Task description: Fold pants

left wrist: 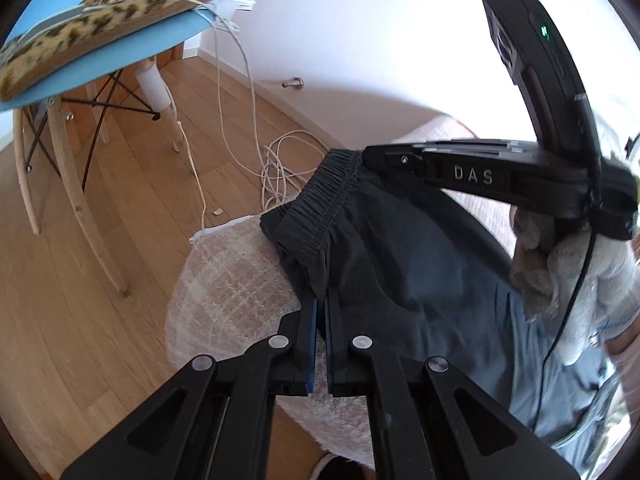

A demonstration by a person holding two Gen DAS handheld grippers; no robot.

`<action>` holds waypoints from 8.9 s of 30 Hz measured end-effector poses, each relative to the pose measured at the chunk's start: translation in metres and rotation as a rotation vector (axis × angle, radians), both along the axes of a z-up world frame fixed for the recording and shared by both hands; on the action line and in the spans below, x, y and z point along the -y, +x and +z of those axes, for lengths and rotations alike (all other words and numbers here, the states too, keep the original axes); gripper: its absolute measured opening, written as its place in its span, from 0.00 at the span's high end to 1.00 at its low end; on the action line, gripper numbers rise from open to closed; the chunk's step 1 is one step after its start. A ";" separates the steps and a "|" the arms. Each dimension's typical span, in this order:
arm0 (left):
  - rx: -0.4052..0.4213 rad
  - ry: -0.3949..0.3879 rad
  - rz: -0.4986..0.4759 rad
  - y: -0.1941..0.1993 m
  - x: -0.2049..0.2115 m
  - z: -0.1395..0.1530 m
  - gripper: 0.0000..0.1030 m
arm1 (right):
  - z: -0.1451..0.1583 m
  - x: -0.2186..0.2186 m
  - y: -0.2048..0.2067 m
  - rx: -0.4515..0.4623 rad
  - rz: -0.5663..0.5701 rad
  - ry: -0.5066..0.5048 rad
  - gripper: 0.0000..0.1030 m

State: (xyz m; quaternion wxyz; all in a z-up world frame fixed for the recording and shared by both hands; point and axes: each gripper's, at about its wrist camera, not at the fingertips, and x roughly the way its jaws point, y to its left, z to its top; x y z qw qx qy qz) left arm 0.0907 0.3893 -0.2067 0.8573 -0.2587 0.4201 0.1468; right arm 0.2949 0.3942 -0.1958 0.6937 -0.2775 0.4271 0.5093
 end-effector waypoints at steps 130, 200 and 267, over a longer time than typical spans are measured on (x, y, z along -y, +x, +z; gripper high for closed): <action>-0.190 0.370 -1.482 0.014 0.614 0.061 0.63 | 0.056 0.908 -0.217 -0.197 -1.428 0.340 0.18; -0.044 0.245 -1.556 0.005 0.571 0.074 0.97 | 0.091 0.911 -0.258 -0.208 -1.469 0.506 0.88; -0.263 0.233 -1.346 0.017 0.420 0.053 0.97 | 0.006 0.546 -0.212 -0.013 -0.418 -0.170 0.65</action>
